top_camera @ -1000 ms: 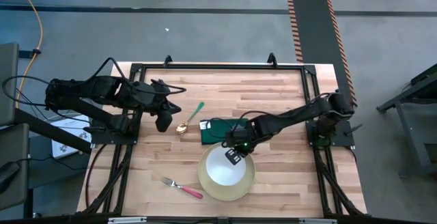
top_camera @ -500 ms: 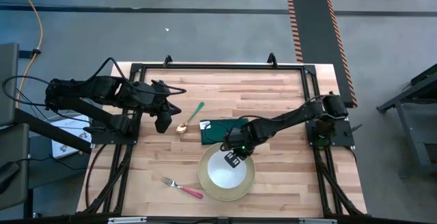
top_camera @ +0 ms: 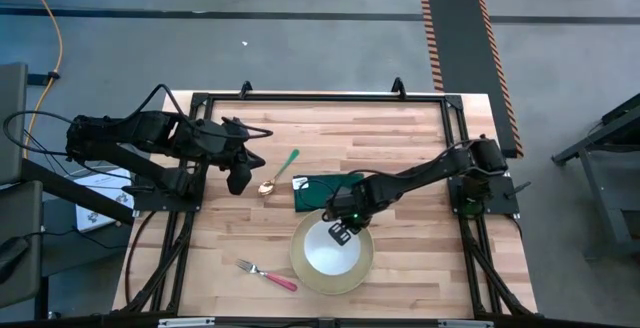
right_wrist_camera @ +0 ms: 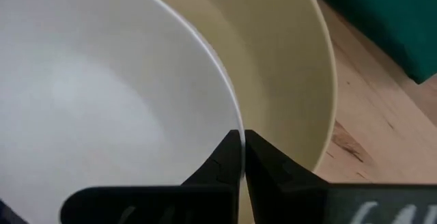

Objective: Set table place
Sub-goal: Put the white bowl on top of the yellow plate, then put the red fork to the right of the yellow plate

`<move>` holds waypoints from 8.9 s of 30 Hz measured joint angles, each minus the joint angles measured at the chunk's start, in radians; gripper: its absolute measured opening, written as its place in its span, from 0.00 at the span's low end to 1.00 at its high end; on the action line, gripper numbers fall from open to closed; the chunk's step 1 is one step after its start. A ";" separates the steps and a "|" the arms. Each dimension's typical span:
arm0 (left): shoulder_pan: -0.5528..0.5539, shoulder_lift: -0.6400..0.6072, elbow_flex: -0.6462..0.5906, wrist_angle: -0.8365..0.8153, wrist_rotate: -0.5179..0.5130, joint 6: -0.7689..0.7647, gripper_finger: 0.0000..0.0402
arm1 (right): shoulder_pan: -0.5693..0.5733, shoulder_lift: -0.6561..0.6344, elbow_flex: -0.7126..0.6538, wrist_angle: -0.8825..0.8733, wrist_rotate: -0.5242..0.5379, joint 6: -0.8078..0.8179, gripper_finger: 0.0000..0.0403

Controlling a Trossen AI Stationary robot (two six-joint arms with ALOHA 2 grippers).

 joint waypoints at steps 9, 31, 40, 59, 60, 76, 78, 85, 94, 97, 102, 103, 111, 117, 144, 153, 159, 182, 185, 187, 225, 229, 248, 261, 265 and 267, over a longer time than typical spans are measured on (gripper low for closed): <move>0.000 0.000 0.000 -0.004 0.002 0.000 0.00 | 0.000 0.039 0.000 0.001 -0.017 -0.006 0.00; 0.000 0.000 0.000 -0.007 0.003 0.004 0.00 | 0.000 0.040 0.000 0.016 -0.030 0.001 0.05; 0.000 0.000 0.000 -0.007 0.003 0.004 0.00 | 0.000 0.040 0.000 0.017 -0.026 0.001 0.13; 0.000 0.000 0.000 -0.007 0.010 0.004 0.00 | 0.000 0.025 0.000 0.032 0.002 0.020 0.13; 0.000 0.000 0.000 -0.007 0.010 0.004 0.00 | 0.000 0.022 0.000 0.027 0.007 0.020 0.13; 0.000 0.000 0.000 -0.007 0.016 0.008 0.00 | -0.011 -0.063 0.000 0.076 0.030 0.024 0.13; 0.000 0.000 0.000 -0.006 0.024 0.008 0.00 | -0.015 -0.083 0.000 0.119 0.047 0.024 0.13; 0.000 0.000 0.000 -0.006 0.030 0.008 0.00 | -0.055 -0.156 0.000 0.213 0.157 -0.022 0.13; 0.000 -0.010 0.000 0.001 0.114 0.032 0.00 | -0.107 -0.233 0.000 0.339 0.257 -0.152 0.13; 0.000 -0.019 0.000 0.019 0.195 0.077 0.00 | -0.125 -0.254 0.000 0.391 0.264 -0.203 0.13; 0.000 -0.034 0.000 0.097 0.374 0.159 0.00 | -0.151 -0.292 0.000 0.483 0.266 -0.295 0.13; 0.000 -0.035 0.000 0.123 0.409 0.169 0.00 | -0.156 -0.302 0.000 0.500 0.267 -0.313 0.13; 0.000 -0.042 -0.018 0.182 0.574 0.234 0.00 | -0.200 -0.430 0.000 0.574 0.277 -0.468 0.13; -0.030 -0.040 -0.138 0.098 0.612 0.215 0.00 | -0.210 -0.563 0.000 0.571 0.320 -0.554 0.13; -0.441 0.186 -0.381 0.287 0.438 -0.253 0.01 | -0.101 -0.716 0.000 0.174 0.484 -0.514 0.13; -0.541 0.239 -0.381 0.374 0.330 -0.497 0.20 | -0.047 -0.716 0.000 0.161 0.485 -0.515 0.13; -0.580 0.288 -0.375 0.416 0.265 -0.553 0.26 | -0.023 -0.716 0.000 0.155 0.485 -0.515 0.13; -0.613 0.651 -0.146 0.184 0.186 -0.101 0.24 | 0.020 -0.715 0.000 0.138 0.512 -0.491 0.13; -0.605 0.666 -0.146 0.187 0.180 -0.051 0.24 | 0.021 -0.716 0.000 0.135 0.512 -0.488 0.13; -0.594 0.671 -0.146 0.192 0.178 -0.022 0.24 | 0.021 -0.716 0.000 0.130 0.512 -0.488 0.13; -0.570 0.779 -0.147 0.241 0.193 0.151 0.24 | 0.021 -0.716 0.000 0.130 0.510 -0.497 0.13; -0.569 0.779 -0.147 0.242 0.193 0.155 0.24 | 0.021 -0.716 0.000 0.130 0.510 -0.497 0.13; -0.570 0.778 -0.185 0.273 0.217 0.148 0.24 | 0.021 -0.716 0.000 0.131 0.511 -0.496 0.13; -0.569 0.799 -0.185 0.296 0.214 0.150 0.24 | 0.021 -0.716 0.000 0.132 0.511 -0.496 0.13; -0.569 0.800 -0.185 0.293 0.212 0.141 0.24 | 0.021 -0.716 0.000 0.132 0.511 -0.497 0.13; -0.569 0.800 -0.185 0.289 0.211 0.139 0.24 | 0.023 -0.715 0.000 0.132 0.512 -0.498 0.13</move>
